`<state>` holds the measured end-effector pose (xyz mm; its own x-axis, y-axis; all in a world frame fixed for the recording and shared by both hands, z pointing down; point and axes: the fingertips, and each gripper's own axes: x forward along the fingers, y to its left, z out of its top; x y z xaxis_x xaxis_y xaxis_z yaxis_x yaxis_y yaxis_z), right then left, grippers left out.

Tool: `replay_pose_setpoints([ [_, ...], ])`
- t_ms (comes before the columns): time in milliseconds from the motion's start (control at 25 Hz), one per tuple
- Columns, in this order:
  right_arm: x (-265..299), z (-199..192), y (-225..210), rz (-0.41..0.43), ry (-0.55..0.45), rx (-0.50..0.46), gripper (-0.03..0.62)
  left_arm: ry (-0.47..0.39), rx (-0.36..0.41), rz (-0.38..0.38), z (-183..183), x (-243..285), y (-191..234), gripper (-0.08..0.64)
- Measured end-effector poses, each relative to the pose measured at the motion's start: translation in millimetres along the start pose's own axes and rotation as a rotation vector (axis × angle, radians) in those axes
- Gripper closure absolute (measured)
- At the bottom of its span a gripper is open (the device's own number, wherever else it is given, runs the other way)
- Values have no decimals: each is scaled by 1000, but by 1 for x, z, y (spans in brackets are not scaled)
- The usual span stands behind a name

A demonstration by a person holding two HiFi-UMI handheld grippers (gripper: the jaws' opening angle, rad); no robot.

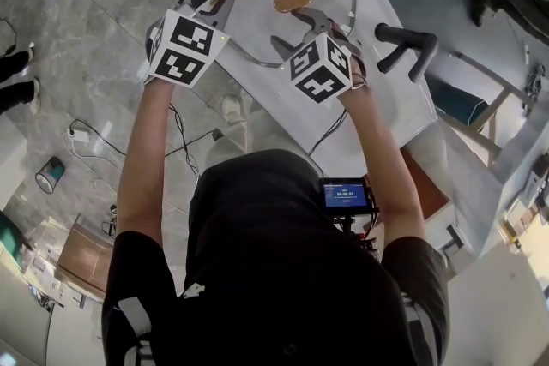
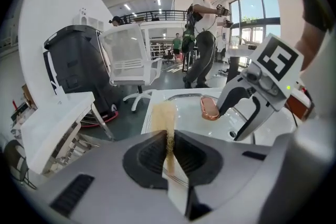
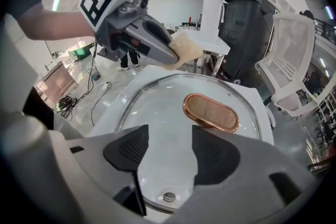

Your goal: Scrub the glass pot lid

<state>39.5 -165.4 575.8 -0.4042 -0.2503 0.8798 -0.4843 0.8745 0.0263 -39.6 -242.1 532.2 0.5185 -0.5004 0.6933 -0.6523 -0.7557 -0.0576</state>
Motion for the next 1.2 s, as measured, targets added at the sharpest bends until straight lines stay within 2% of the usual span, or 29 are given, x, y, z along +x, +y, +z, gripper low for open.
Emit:
replay_pose_setpoints([
  [240, -1, 1, 1, 1, -5, 1, 353, -3, 23, -20, 6, 14, 6, 540],
  [360, -1, 1, 1, 1, -7, -1, 353, 33, 39, -26, 2, 21, 8, 540],
  [760, -1, 2, 0, 6, -7, -3, 353, 99, 208, -73, -1, 44, 9, 540],
  [1200, -1, 0, 0, 9, -6, -3, 353, 149, 249, -141, -9, 50, -4, 540],
])
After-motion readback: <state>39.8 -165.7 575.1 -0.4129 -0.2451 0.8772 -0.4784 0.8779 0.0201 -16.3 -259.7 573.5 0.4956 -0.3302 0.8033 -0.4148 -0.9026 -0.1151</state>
